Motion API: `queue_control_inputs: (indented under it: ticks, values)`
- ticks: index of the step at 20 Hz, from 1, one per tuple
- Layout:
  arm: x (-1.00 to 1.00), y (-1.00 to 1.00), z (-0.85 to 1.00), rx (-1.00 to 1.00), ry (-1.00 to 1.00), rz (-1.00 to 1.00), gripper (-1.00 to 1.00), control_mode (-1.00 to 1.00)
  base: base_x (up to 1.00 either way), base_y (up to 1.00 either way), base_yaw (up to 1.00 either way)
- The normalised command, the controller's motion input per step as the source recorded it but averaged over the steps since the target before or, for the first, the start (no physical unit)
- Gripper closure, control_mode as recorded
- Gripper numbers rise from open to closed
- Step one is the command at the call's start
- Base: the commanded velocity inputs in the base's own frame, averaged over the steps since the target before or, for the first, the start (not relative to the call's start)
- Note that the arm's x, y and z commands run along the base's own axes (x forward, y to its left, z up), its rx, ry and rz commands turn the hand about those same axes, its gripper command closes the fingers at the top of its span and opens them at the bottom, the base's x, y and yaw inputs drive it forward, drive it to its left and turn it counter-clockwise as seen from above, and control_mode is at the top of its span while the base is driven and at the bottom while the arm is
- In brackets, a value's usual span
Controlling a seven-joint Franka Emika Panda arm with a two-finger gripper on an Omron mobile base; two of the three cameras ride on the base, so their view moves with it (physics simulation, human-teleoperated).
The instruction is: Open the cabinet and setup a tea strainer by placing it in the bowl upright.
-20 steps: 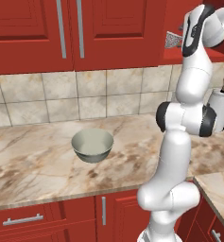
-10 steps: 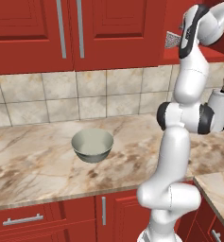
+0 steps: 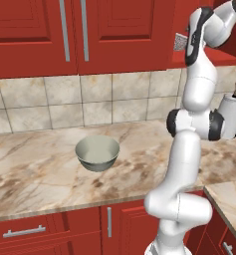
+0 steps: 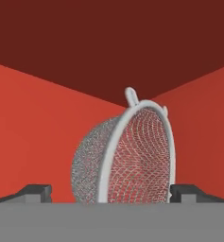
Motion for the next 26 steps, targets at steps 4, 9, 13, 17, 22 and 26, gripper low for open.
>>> queue_control_inputs:
  ticks: [4, 9, 13, 17, 22, 26]
  values:
    - [0.28, -0.01, 0.0, 0.0, 0.03, 0.0, -1.0, -1.0, 0.0, 0.0, 0.0]
    - [0.04, 0.0, 0.0, 0.0, 0.0, 0.0, -1.0, -1.0, 0.0, 0.0, 0.0]
    - [0.01, 0.0, 0.0, 0.0, 0.0, 0.0, 1.0, -1.0, 0.0, 0.0, 0.0]
    - [0.0, 0.0, 0.0, 0.0, 0.0, 0.0, 1.0, -1.0, 0.0, 0.0, 0.0]
    - [0.0, 0.0, 0.0, 0.0, 0.0, 0.0, 1.0, -1.0, 0.0, 0.0, 0.0]
    - [-0.01, 0.0, 0.0, 0.0, 0.0, 0.0, 1.0, -1.0, 0.0, 0.0, 0.0]
